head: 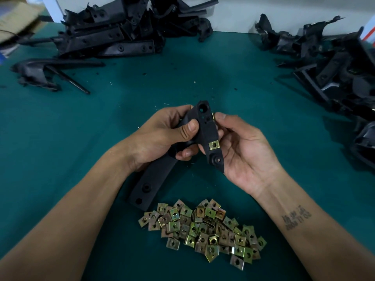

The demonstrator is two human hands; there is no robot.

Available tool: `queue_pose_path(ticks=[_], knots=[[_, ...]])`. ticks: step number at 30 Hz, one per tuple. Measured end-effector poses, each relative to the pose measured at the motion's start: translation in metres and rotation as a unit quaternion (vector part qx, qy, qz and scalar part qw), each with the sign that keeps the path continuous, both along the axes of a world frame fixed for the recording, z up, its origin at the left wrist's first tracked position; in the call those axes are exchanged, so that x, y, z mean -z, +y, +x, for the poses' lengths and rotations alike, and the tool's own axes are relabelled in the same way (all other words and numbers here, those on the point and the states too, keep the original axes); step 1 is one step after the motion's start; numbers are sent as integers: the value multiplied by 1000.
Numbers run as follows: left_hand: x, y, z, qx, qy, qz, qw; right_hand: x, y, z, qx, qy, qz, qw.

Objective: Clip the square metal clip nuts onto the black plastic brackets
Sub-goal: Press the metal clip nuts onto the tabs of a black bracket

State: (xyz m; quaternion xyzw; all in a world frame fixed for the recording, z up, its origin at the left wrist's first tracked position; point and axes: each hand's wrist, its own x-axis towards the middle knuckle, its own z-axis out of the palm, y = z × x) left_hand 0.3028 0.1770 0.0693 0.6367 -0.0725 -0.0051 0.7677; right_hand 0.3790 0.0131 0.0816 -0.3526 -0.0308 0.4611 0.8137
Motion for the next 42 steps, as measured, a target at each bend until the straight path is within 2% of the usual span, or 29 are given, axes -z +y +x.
queue_pose_path(ticks=[3, 9, 13, 18, 22, 23, 24, 25, 27, 28, 29, 30, 33, 35, 37, 39, 42], knots=[[0, 0, 0, -5, 7, 4, 1000, 0, 0, -1, 52, -132, -33, 989], [-2, -1, -1, -22, 7, 21, 999, -3, 0, -8, 141, -254, -93, 952], [-2, -1, -1, -27, 6, 33, 999, -5, 2, -14, 184, -270, -127, 937], [0, 1, -2, -21, 17, 49, 998, 2, 4, -23, 83, -271, -54, 958], [1, 2, -1, -36, 12, 36, 999, 8, 9, -23, 129, -279, -66, 949], [1, 2, -1, -43, 10, 35, 998, 9, 7, -18, 154, -305, -91, 935], [1, 2, -1, -51, 7, 33, 998, 10, 4, -12, 185, -365, -134, 902], [2, 1, 0, -63, 5, 30, 998, 11, -1, -6, 216, -457, -184, 843], [3, 2, 0, -99, 3, 18, 995, 6, -9, 3, 248, -638, -238, 689], [4, 2, 0, -119, 2, 8, 993, 1, -13, 4, 247, -699, -228, 632], [3, 3, 1, -136, 4, -5, 991, -4, -16, 2, 229, -740, -198, 601], [2, 5, 1, -147, 9, -18, 989, -10, -19, -2, 196, -765, -160, 592], [-4, 16, -1, -151, 43, -48, 986, -20, -20, -24, 16, -776, -96, 623], [-7, 24, -4, -152, 65, -84, 983, -18, -16, -39, -105, -772, -142, 610], [-8, 28, -7, -149, 76, -131, 977, -12, -11, -49, -189, -771, -206, 572], [-10, 29, -7, -143, 83, -153, 974, -9, -7, -54, -228, -769, -229, 552], [-11, 28, -7, -132, 90, -153, 975, -8, -3, -60, -226, -768, -242, 548]])
